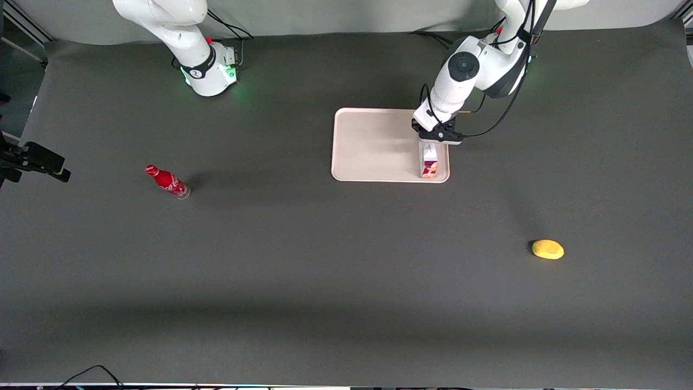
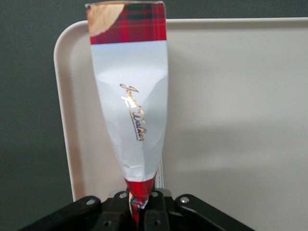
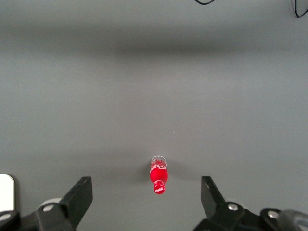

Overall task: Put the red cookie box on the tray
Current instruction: 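Lower the box onto the tray and open the left gripper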

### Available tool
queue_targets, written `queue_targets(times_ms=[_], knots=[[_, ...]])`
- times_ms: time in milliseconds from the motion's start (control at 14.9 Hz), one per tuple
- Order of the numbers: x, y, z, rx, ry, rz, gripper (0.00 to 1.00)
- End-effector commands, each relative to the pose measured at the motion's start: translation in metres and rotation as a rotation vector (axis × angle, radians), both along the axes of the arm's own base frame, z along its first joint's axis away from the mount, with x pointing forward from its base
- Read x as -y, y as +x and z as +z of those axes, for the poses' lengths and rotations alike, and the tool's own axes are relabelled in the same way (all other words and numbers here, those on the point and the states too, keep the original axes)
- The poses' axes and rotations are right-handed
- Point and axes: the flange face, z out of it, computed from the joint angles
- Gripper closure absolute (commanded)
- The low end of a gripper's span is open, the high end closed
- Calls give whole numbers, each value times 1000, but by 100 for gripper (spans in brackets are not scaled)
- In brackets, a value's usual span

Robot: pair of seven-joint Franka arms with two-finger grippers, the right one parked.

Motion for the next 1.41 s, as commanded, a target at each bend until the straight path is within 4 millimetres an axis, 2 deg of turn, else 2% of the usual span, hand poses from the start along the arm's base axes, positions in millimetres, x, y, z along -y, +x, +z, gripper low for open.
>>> queue_targets(times_ms=[0, 67, 134, 201, 670, 871, 1005, 1139, 1340], knots=[[4, -2, -6, 5, -23, 18, 64], [4, -2, -6, 3, -24, 18, 42], [5, -2, -5, 4, -25, 18, 16], [5, -2, -5, 3, -24, 18, 1], [7, 2, -1, 8, -26, 14, 0], [12, 11, 13, 24, -25, 12, 0], [21, 27, 39, 5, 6, -1, 0], [28, 45, 78, -24, 49, -11, 0], [8, 98, 147, -53, 133, -49, 0]])
